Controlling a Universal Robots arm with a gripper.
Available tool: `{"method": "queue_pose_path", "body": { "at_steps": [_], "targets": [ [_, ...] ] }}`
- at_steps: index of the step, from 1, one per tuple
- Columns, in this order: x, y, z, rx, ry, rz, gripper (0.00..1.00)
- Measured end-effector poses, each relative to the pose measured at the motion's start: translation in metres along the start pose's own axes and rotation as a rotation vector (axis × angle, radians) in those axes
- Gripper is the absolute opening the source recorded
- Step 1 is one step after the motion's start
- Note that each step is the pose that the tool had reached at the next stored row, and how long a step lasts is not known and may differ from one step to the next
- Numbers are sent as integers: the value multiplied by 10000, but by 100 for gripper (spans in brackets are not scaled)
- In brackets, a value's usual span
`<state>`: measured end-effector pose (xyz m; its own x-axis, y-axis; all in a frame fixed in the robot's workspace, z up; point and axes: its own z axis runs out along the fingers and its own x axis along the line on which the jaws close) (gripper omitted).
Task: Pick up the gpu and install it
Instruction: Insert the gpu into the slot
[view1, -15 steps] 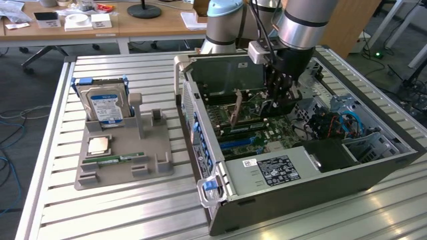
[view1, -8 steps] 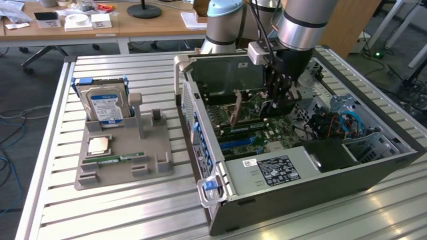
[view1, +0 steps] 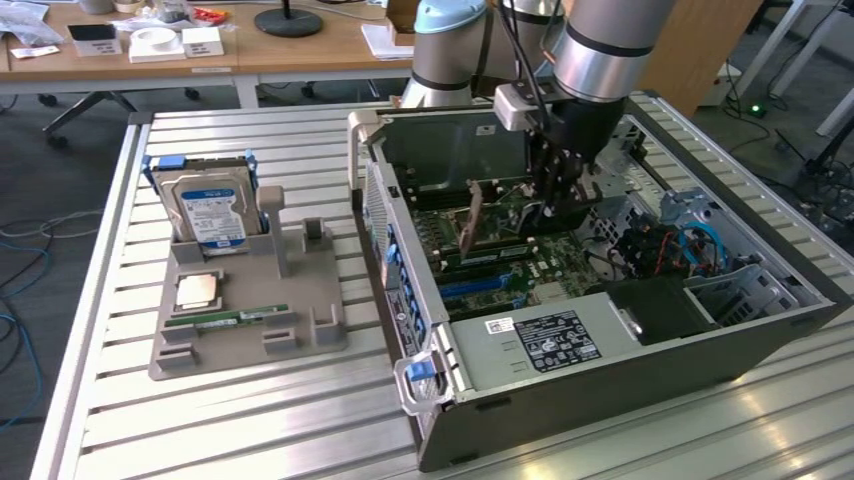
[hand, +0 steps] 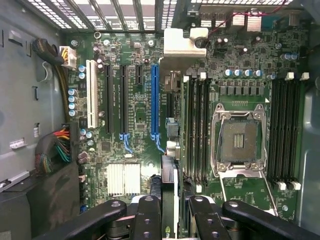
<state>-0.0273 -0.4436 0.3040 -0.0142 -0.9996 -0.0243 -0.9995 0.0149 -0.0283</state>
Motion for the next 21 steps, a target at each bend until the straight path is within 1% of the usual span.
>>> {"method": "queue_pose_path", "body": {
  "at_steps": [5,15,21],
  "targets": [
    [38,7,-1,1,0,1,26],
    [38,8,-1,0,0,-2,26],
    [39,86,-1,1,-1,0,26]
  ]
}}
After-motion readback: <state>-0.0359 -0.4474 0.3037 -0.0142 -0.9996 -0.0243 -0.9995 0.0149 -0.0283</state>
